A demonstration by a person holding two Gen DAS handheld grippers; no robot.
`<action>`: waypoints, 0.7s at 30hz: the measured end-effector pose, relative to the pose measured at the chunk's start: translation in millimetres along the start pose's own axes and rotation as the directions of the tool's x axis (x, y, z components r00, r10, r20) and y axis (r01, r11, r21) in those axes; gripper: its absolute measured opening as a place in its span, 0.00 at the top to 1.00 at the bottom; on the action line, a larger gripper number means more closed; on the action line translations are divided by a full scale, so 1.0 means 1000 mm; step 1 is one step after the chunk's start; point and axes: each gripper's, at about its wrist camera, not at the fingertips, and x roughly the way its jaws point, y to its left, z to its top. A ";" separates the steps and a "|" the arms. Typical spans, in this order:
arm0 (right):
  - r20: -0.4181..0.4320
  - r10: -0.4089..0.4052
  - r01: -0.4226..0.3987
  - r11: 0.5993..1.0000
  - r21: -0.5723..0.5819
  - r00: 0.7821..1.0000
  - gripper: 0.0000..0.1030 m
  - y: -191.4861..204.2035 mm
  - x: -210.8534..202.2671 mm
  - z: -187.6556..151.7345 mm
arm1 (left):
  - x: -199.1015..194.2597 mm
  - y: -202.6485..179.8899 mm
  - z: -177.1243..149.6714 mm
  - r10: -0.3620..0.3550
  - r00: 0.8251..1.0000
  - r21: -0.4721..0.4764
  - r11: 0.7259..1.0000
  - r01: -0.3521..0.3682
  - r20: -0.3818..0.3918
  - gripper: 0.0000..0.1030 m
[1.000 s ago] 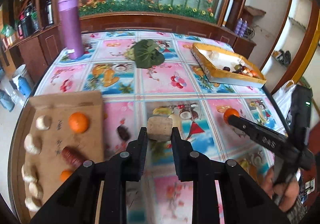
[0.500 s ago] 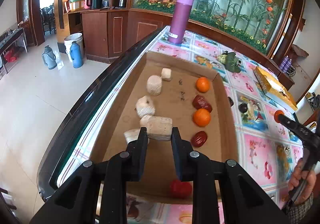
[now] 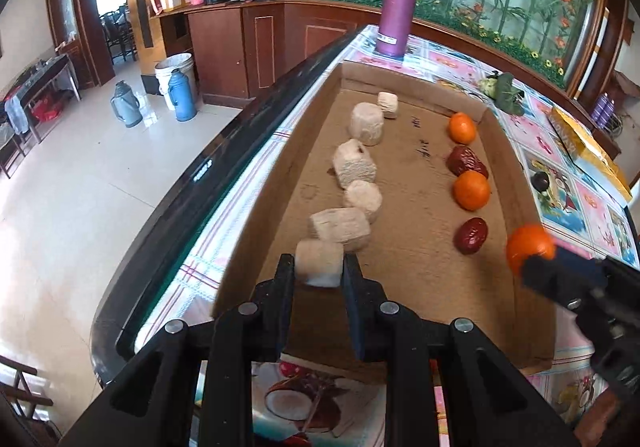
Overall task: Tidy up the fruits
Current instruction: 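Lower the square cake and orange into the tray and open both tools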
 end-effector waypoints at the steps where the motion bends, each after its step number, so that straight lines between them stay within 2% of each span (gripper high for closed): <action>1: -0.016 -0.011 0.011 1.000 -0.012 1.000 0.72 0.004 0.008 -0.001 | -0.001 0.002 0.000 0.000 1.000 -0.005 1.000 0.000 0.003 0.73; 6: -0.068 -0.037 0.036 0.999 -0.020 0.997 0.71 0.011 0.032 -0.007 | -0.016 0.007 0.001 0.028 0.998 -0.012 1.000 -0.028 0.056 0.52; 11: -0.065 -0.046 0.044 0.998 -0.039 0.997 0.69 0.019 0.036 -0.008 | -0.036 0.008 0.004 0.077 0.988 -0.020 0.997 -0.075 0.132 0.41; 13: -0.058 -0.046 0.043 0.998 -0.043 0.997 0.59 0.022 0.033 -0.007 | -0.045 0.009 0.004 0.087 0.983 -0.024 0.996 -0.084 0.160 0.38; 15: -0.037 -0.045 0.044 0.998 -0.036 0.998 0.38 0.024 0.026 -0.008 | -0.051 0.008 0.005 0.092 0.980 -0.025 0.996 -0.089 0.177 0.37; 21: 0.042 -0.067 0.067 0.998 0.010 0.997 0.32 0.023 -0.003 -0.012 | -0.066 0.001 0.005 0.096 0.971 -0.011 0.995 -0.095 0.218 0.31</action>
